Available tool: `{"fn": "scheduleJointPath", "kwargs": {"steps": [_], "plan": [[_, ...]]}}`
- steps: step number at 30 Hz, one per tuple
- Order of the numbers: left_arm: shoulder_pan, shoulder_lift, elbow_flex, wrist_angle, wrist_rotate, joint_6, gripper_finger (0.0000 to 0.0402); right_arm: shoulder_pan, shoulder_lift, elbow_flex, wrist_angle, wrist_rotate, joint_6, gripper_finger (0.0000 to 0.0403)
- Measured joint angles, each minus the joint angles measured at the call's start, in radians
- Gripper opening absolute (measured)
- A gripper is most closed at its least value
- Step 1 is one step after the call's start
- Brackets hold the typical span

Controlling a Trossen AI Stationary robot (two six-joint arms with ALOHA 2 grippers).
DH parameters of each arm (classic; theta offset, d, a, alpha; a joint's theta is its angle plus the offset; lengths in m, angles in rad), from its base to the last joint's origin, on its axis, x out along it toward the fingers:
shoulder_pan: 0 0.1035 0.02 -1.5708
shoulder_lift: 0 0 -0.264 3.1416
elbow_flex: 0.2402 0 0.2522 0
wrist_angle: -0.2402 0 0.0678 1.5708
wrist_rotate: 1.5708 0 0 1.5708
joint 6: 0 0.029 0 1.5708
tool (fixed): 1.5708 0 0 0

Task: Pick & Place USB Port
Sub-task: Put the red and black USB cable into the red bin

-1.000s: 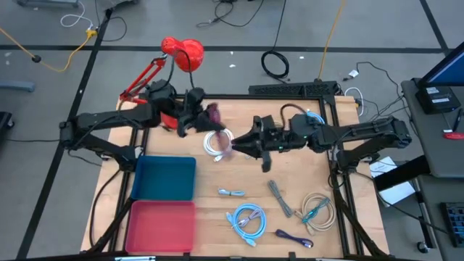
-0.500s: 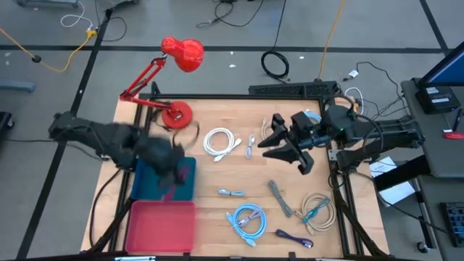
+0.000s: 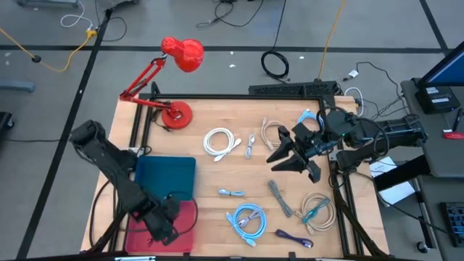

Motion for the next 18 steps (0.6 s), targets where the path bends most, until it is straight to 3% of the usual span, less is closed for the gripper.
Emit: {"fn": "scheduleJointPath", "kwargs": {"steps": [6, 12, 18], "plan": [[-0.009, 0.075, 0.086, -0.058, 0.068, 0.046, 0.0012, 0.025, 0.0, -0.018, -0.036, 0.006, -0.012, 0.012], [0.031, 0.165, 0.192, -0.238, 0.118, 0.237, 0.0012, 0.028, 0.0, -0.086, -0.005, 0.027, 0.025, 0.012], [0.093, 0.19, 0.202, -0.141, 0.108, 0.306, 0.0037, 0.028, 0.001, -0.144, 0.003, 0.029, 0.048, 0.0121]]}}
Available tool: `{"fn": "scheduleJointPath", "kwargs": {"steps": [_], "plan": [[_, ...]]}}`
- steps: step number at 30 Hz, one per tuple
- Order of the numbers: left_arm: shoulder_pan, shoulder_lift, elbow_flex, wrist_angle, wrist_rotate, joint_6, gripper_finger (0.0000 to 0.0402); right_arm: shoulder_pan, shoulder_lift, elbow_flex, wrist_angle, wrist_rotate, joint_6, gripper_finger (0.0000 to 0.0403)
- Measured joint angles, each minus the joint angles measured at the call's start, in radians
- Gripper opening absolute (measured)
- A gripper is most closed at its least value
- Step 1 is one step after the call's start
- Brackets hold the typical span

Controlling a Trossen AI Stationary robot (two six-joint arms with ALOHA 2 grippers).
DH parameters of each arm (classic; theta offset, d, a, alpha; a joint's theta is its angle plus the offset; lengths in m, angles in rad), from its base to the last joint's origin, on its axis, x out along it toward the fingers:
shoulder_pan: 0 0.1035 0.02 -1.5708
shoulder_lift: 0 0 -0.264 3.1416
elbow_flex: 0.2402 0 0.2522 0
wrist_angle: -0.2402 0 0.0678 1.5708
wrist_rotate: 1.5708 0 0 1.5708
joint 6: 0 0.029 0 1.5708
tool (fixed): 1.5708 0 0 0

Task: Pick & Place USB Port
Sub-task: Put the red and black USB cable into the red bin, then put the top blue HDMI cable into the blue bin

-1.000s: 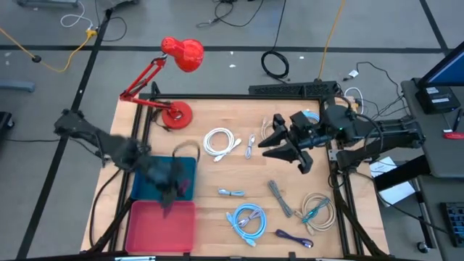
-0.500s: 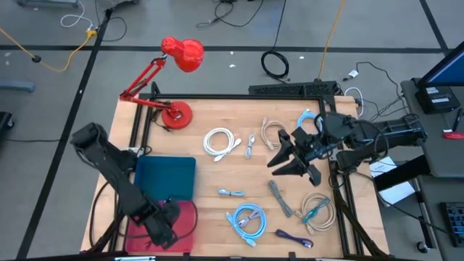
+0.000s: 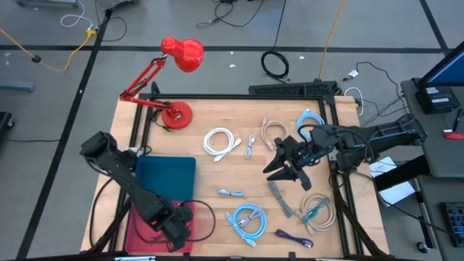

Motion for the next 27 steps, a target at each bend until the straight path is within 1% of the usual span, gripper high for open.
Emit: {"fn": "scheduleJointPath", "kwargs": {"steps": [4, 8, 11, 14, 18, 22, 25, 27], "plan": [[0.027, 0.001, 0.0, 0.054, -0.017, 0.026, 0.0043, 0.0, -0.001, -0.018, 0.005, 0.0, 0.018, 0.012], [0.029, 0.001, 0.0, 0.046, -0.022, 0.055, 0.003, 0.0, -0.001, -0.028, 0.045, 0.0, 0.026, 0.012], [0.023, 0.001, 0.0, 0.038, -0.017, 0.047, 0.0028, 0.0, -0.001, -0.029, 0.05, 0.0, 0.026, 0.0121], [0.018, 0.001, 0.0, 0.021, 0.009, 0.039, 0.0044, 0.0, -0.001, -0.029, 0.05, 0.0, 0.026, 0.012], [-0.001, 0.001, 0.0, 0.018, 0.018, 0.047, 0.0069, 0.0, -0.001, -0.029, 0.05, 0.0, 0.025, 0.0121], [-0.023, 0.006, 0.0, 0.018, 0.023, 0.047, 0.0077, 0.0, -0.001, -0.029, 0.05, 0.0, 0.024, 0.0121], [-0.038, 0.008, 0.0, 0.021, 0.001, 0.021, 0.0078, 0.0, -0.001, -0.029, 0.049, 0.0, 0.023, 0.0121], [-0.039, 0.008, 0.0, 0.026, -0.037, -0.019, 0.0078, 0.0, -0.001, -0.029, 0.049, 0.0, 0.023, 0.0121]]}}
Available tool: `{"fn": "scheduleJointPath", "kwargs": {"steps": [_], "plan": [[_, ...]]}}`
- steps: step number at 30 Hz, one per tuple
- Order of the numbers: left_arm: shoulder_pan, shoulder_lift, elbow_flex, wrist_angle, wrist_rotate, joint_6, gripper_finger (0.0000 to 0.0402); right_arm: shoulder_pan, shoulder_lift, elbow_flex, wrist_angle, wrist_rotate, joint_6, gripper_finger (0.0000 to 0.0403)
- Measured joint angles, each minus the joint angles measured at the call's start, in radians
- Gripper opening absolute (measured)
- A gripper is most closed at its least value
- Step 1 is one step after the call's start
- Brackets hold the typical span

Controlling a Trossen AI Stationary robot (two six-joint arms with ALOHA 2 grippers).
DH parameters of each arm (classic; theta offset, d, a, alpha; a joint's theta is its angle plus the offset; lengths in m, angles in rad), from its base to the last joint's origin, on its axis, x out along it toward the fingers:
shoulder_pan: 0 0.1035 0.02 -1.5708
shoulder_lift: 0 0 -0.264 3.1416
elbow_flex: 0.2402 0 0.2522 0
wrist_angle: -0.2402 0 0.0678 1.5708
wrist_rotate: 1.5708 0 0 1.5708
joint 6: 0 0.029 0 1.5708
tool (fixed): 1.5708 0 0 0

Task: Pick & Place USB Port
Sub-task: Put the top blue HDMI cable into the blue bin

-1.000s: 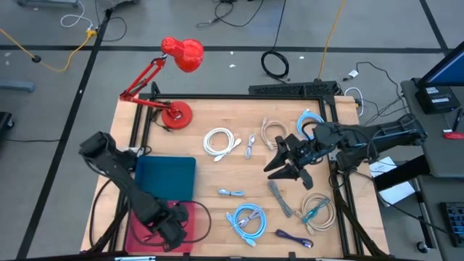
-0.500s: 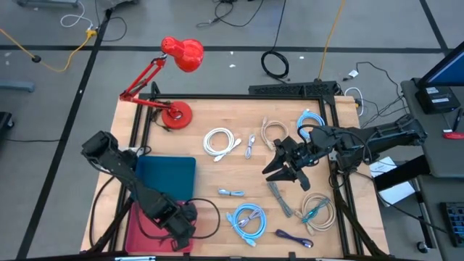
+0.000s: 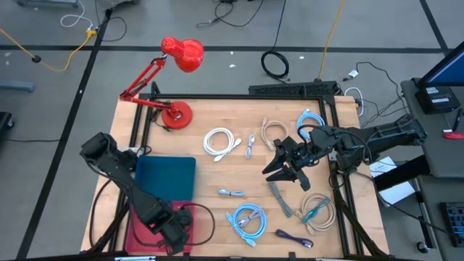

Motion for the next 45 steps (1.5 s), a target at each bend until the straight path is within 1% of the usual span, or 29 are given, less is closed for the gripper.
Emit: {"fn": "scheduleJointPath", "kwargs": {"steps": [2, 4, 6, 7, 9, 12, 14, 15, 16, 17, 18, 19, 21, 23, 25, 28, 30, 32, 33, 34, 35, 37, 39, 42, 44, 45], "plan": [[-0.001, -0.005, 0.0, 0.006, -0.067, -0.053, 0.0078, 0.0, 0.0, 0.0, 0.0, 0.0, 0.0, 0.0121], [0.002, -0.02, 0.0, 0.006, -0.162, -0.125, 0.0078, 0.0, 0.0, 0.0, 0.0, 0.0, 0.0, 0.0121], [0.003, -0.048, 0.0, 0.006, -0.303, -0.218, 0.0078, 0.0, 0.0, 0.0, 0.002, 0.0, 0.0, 0.0121], [0.003, -0.068, 0.0, 0.006, -0.399, -0.273, 0.0078, 0.0, 0.0, 0.0, 0.002, 0.0, 0.003, 0.0121], [0.003, -0.114, 0.0, 0.005, -0.647, -0.388, 0.0078, 0.0, -0.001, 0.0, 0.003, 0.0, 0.003, 0.0121], [-0.003, -0.179, 0.0, 0.006, -1.133, -0.564, 0.0078, 0.0, -0.006, 0.0, 0.005, 0.0, 0.003, 0.0121], [0.001, -0.208, 0.0, 0.034, -1.466, -0.639, 0.0078, 0.0, -0.013, 0.0, 0.017, 0.0, 0.002, 0.0121], [0.01, -0.218, 0.001, 0.05, -1.595, -0.652, 0.0078, 0.0, -0.014, 0.0, 0.027, -0.001, 0.002, 0.0121], [0.021, -0.229, 0.001, 0.06, -1.683, -0.654, 0.0079, 0.0, -0.015, 0.0, 0.049, -0.002, 0.002, 0.0121], [0.035, -0.237, 0.001, 0.06, -1.709, -0.653, 0.0079, 0.0, -0.015, 0.0, 0.076, -0.002, 0.004, 0.0121], [0.061, -0.246, 0.001, 0.059, -1.709, -0.643, 0.0079, 0.001, -0.015, -0.001, 0.106, -0.003, 0.01, 0.0121], [0.089, -0.256, 0.001, 0.058, -1.686, -0.618, 0.0079, 0.007, -0.015, -0.001, 0.147, -0.002, 0.027, 0.0121], [0.135, -0.277, 0.001, 0.064, -1.588, -0.546, 0.0079, 0.022, -0.014, -0.001, 0.249, -0.002, 0.094, 0.0121], [0.174, -0.285, 0.001, 0.124, -1.498, -0.446, 0.0079, 0.035, -0.01, -0.001, 0.369, -0.003, 0.142, 0.0121], [0.2, -0.29, 0.0, 0.22, -1.439, -0.302, 0.0079, 0.045, -0.008, -0.001, 0.467, -0.005, 0.136, 0.0121], [0.227, -0.305, 0.0, 0.416, -1.407, -0.031, 0.0079, 0.052, -0.008, -0.001, 0.575, -0.001, 0.086, 0.0121], [0.244, -0.307, 0.0, 0.559, -1.378, 0.144, 0.0079, 0.052, -0.013, -0.001, 0.606, -0.001, 0.059, 0.0121], [0.258, -0.307, 0.0, 0.687, -1.32, 0.311, 0.0079, 0.048, -0.021, -0.001, 0.591, 0.004, 0.014, 0.0121], [0.264, -0.31, 0.0, 0.748, -1.288, 0.384, 0.0079, 0.044, -0.028, -0.001, 0.555, 0.017, -0.014, 0.0121], [0.273, -0.315, 0.0, 0.806, -1.255, 0.45, 0.0079, 0.043, -0.037, -0.001, 0.499, 0.052, -0.042, 0.0121], [0.282, -0.319, 0.0, 0.858, -1.22, 0.504, 0.0079, 0.04, -0.05, -0.001, 0.427, 0.106, -0.069, 0.012], [0.295, -0.322, 0.001, 0.927, -1.155, 0.585, 0.0079, 0.033, -0.081, -0.001, 0.257, 0.252, -0.135, 0.0117], [0.303, -0.324, 0.0, 0.937, -1.109, 0.635, 0.0079, 0.027, -0.117, 0.01, 0.036, 0.443, -0.227, 0.0112], [0.311, -0.342, -0.001, 0.917, -1.068, 0.661, 0.0079, 0.009, -0.153, 0.054, -0.328, 0.738, -0.33, 0.0103], [0.316, -0.361, 0.0, 0.872, -1.032, 0.665, 0.0079, -0.027, -0.161, 0.069, -0.552, 0.889, -0.311, 0.0098], [0.317, -0.369, 0.0, 0.844, -1.014, 0.665, 0.0079, -0.056, -0.161, 0.07, -0.653, 0.934, -0.264, 0.0096]]}}
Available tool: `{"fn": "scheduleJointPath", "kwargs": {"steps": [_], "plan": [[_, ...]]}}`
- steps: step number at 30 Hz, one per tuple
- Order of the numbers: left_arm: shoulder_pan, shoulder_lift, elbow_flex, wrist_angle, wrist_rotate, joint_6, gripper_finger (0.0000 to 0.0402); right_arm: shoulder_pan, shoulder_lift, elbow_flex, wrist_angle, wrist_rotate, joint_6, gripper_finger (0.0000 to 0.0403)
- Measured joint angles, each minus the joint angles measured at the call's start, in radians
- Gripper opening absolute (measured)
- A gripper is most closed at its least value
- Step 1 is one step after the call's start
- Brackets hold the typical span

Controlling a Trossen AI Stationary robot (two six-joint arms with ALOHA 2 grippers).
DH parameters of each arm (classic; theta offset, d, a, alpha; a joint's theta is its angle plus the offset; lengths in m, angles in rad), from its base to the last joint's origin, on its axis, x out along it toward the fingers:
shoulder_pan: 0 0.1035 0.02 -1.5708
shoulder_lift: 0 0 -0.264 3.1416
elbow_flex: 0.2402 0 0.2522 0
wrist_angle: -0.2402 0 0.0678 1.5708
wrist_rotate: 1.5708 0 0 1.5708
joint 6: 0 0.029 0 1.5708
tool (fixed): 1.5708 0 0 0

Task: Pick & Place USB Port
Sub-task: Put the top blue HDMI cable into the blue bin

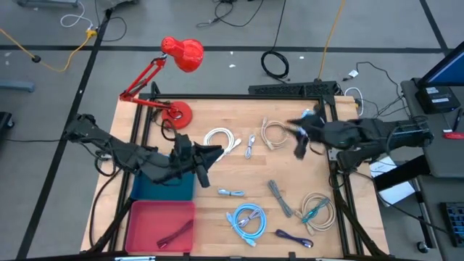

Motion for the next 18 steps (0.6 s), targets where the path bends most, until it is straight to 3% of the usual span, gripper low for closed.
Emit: {"fn": "scheduleJointPath", "kwargs": {"steps": [2, 5, 9, 18], "plan": [[0.006, -0.013, 0.0, -0.044, 0.03, 0.0, 0.0079, -0.089, 0.004, 0.0, -0.182, -0.008, 0.132, 0.0096], [0.016, -0.041, 0.0, -0.106, 0.079, 0.001, 0.0079, -0.247, 0.03, -0.022, -0.326, -0.172, 0.228, 0.0106], [0.025, -0.076, 0.0, -0.167, 0.147, 0.025, 0.0078, -0.375, 0.072, -0.1, -0.304, -0.322, 0.204, 0.0139], [0.016, -0.128, 0.0, -0.269, 0.263, 0.08, 0.0078, -0.54, 0.236, -0.279, -0.273, -0.388, 0.137, 0.0239]]}}
